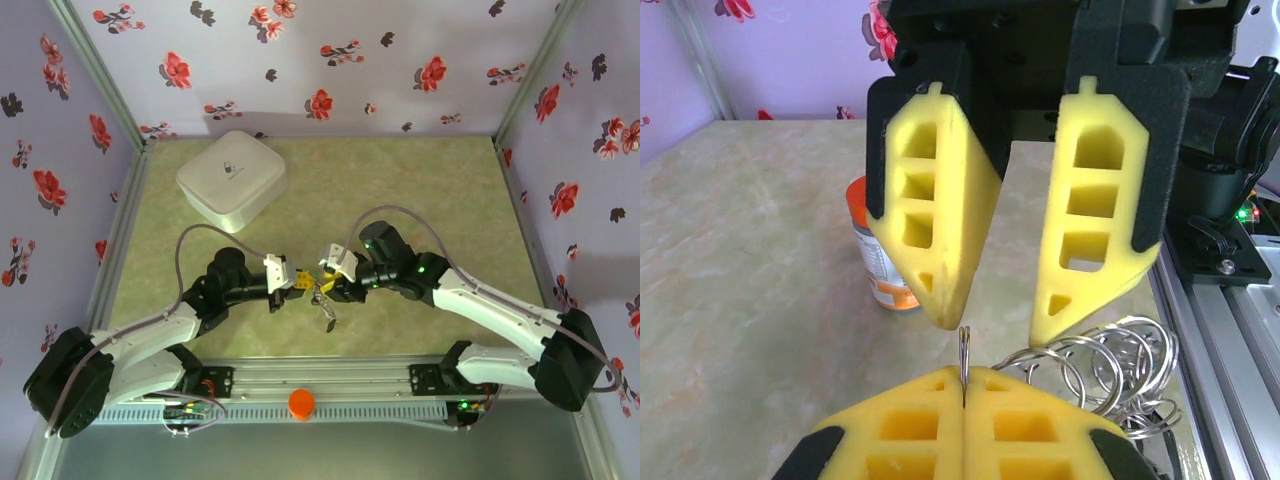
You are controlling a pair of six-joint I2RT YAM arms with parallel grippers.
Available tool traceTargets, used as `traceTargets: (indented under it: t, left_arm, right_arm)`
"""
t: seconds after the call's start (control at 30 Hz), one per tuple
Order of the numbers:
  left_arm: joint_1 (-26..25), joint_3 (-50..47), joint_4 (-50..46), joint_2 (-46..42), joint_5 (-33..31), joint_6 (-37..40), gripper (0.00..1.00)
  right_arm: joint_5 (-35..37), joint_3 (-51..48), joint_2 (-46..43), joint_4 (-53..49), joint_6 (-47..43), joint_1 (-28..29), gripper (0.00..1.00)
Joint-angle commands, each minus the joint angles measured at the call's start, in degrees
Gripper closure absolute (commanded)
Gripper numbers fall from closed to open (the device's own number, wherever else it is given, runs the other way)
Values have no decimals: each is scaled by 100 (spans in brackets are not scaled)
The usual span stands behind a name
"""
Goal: Put the keys on the keyring
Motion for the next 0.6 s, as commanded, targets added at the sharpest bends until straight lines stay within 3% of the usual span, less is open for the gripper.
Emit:
traceTargets:
  t: [0.0,0.4,0.57]
  left_arm:
    - [-22,-8,462,-13,95,-20,100]
    - [-23,-51,643,-48,32,-108,100]
    - [-22,-65,626,-91,6,-102,100]
  right_arm:
    - [-179,-139,82,-135,78,35,69]
    - [115,-476,369,1085,410,153,64]
    - [366,-510,393,1201,402,164,68]
